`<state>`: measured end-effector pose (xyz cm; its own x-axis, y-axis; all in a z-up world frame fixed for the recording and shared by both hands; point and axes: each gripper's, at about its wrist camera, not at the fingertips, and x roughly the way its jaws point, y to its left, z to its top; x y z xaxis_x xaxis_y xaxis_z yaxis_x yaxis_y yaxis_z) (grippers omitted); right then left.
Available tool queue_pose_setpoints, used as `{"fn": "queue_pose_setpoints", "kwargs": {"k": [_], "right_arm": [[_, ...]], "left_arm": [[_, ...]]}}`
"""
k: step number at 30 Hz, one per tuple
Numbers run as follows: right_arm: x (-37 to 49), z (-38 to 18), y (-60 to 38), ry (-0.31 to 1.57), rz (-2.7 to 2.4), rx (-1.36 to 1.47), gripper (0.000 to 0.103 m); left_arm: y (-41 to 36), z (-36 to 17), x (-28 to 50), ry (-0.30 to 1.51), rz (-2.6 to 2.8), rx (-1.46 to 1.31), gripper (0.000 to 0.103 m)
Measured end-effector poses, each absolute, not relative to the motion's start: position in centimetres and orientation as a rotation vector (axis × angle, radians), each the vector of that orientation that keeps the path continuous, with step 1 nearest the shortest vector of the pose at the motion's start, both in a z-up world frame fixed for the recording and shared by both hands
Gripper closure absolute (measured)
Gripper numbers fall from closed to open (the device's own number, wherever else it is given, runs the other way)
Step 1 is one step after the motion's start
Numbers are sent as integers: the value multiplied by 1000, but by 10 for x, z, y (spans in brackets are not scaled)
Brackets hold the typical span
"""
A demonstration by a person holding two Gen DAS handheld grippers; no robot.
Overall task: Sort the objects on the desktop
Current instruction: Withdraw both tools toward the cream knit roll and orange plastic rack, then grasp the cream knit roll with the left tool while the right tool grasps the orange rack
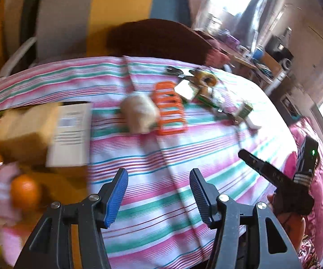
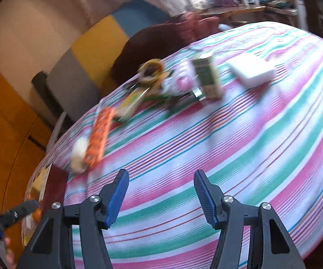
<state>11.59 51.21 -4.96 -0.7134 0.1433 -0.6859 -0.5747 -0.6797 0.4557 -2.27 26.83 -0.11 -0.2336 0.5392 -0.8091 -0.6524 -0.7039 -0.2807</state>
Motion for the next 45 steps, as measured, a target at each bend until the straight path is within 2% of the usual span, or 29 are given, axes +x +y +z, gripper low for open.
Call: {"fn": "queue_pose_setpoints", "kwargs": {"k": [8,16,21,25,27,31,35,40,41,45], "right_arm": [[107,-49,527,990,2423,-864,42],[30,-48,500,1044,2556,-923,42],[-16,-52,486,1016,2598,-1001,42],[-41,-68,481,1013,2579,-1090,46],[-39,-68,478,965,2581,-1080,54],[-15,-64,485,904,2529,-1076,54],[21,-65,507,938,2461,-1072,54],[51,-49,513,907,2556,-966,49],[49,-45,511,878,2601,-958,45],[23,-42,496,697,2740,-1058,40]], "left_arm": [[319,-27,-34,225,2045,-1261,45],[313,-14,-84,98,2175,-1284,45],[293,-10,-105,-59,2197,-1336,45],[289,-12,-110,-65,2203,-1352,45],[293,-14,-109,-53,2184,-1366,45],[308,-20,-106,0,2140,-1375,45],[328,-31,-106,69,2128,-1399,45],[340,-46,-115,100,2161,-1470,45],[341,-48,-117,110,2175,-1477,45],[339,-57,-127,81,2175,-1522,45]]}}
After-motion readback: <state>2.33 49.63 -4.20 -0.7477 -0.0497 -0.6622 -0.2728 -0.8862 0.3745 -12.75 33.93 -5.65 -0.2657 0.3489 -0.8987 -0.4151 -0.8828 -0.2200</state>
